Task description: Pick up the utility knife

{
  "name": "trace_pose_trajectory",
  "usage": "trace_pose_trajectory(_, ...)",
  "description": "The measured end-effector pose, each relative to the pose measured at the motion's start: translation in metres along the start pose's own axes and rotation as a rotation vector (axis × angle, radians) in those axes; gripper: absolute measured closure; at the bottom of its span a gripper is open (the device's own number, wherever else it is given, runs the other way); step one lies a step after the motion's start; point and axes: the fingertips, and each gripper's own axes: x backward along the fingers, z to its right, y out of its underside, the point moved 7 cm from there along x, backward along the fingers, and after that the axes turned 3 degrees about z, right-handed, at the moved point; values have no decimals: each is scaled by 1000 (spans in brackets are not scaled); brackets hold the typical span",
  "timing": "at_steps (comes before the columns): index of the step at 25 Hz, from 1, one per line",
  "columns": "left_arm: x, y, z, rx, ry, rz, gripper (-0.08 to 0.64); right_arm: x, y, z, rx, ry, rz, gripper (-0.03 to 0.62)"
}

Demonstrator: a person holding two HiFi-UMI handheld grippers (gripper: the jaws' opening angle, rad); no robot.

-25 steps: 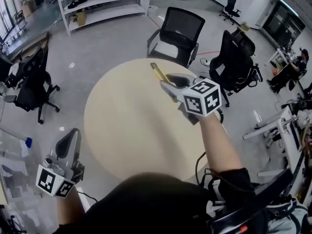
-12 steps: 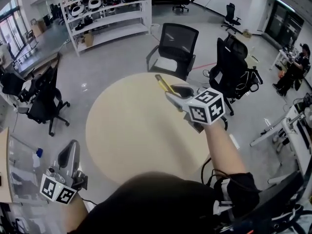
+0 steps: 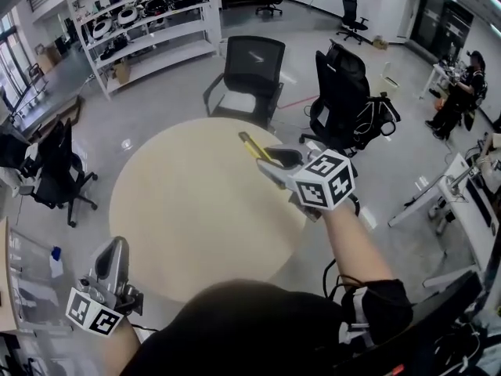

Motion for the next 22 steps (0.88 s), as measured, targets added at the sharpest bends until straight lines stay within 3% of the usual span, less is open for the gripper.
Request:
trace_pose_trajectory(6,0,-7,13,-30,40,2,560,19,1,-10,-29,-11,53,463)
trace_pose_trajectory(16,36,-25,-56,-17,89,35,560,3,-29,-88,-54,2,162,462)
trace_pose_trajectory(22,40,-26,-78,-1,122,47,560,-9,-43,-116,-97,-47,250,462)
